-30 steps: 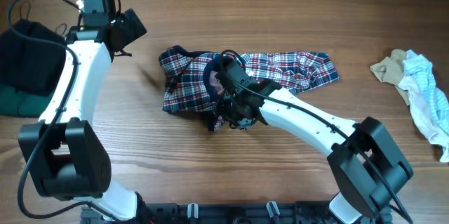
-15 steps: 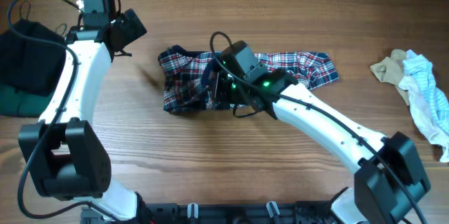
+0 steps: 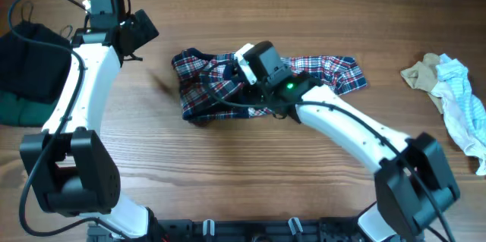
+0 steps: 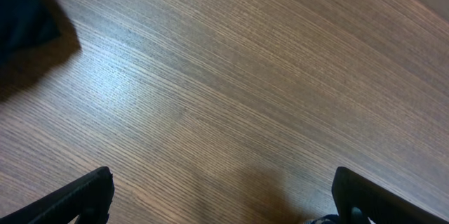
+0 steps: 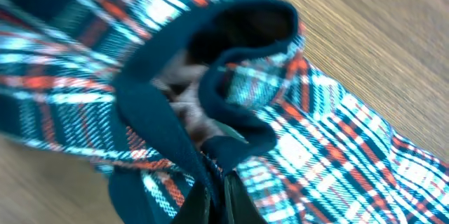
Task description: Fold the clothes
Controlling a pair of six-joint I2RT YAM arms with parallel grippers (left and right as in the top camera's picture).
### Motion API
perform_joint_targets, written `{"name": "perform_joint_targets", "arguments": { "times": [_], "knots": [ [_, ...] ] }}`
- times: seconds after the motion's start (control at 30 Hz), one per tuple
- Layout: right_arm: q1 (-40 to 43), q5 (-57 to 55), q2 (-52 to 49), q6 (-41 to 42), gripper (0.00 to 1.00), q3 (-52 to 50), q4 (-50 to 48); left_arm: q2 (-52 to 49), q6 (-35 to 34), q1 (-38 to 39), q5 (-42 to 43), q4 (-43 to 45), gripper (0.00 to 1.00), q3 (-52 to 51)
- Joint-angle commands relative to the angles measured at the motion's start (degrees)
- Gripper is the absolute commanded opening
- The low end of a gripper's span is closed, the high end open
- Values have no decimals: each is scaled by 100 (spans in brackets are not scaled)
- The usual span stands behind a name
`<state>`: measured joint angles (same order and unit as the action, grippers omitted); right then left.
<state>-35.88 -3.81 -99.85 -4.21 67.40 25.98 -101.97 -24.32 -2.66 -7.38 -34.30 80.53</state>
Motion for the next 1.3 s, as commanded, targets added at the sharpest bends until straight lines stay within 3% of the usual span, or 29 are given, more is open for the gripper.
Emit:
{"name": "perform_joint_targets", "arguments": {
  "times": [0.0,0.2,0.23,0.27,0.3,0.33,0.57,0.63,0.7,0.83,1.1,1.17,1.2,1.27],
  "knots": [
    [382,-133,-501,-181,4,-72,-96,173,-17,-35,50,2,100,72],
    [557,155,-850,-4,4,-72,426,173,-15,-35,48,2,100,72],
    [557,245,-848,17,12,-72,509,173,-15,-35,50,2,100,72],
    [557,426,-848,68,43,-72,584,173,-15,-35,50,2,100,72],
    [557,527,-848,168,56,-72,619,173,-17,-35,50,2,100,72],
    [557,584,-846,273,63,-72,625,173,-17,-35,50,2,100,72],
    [557,39,201,258,70,636,590,173,-17,-35,50,2,100,72],
    [557,-68,413,50,83,824,393,173,-17,-35,50,2,100,72],
    [557,-44,459,-44,89,852,-48,173,-15,-35,50,2,100,72],
    [557,-48,339,-42,90,844,-208,173,-15,-35,50,2,100,72],
    [557,463,-1121,-13,85,839,-953,173,-17,-35,48,2,100,72],
    [560,531,-1285,28,60,839,-970,173,-17,-35,48,2,100,72],
    [560,509,-1287,28,54,839,-957,173,-17,-35,50,2,100,72],
    [638,245,-1287,33,4,839,-907,173,-17,-35,50,2,100,72]
  ]
}}
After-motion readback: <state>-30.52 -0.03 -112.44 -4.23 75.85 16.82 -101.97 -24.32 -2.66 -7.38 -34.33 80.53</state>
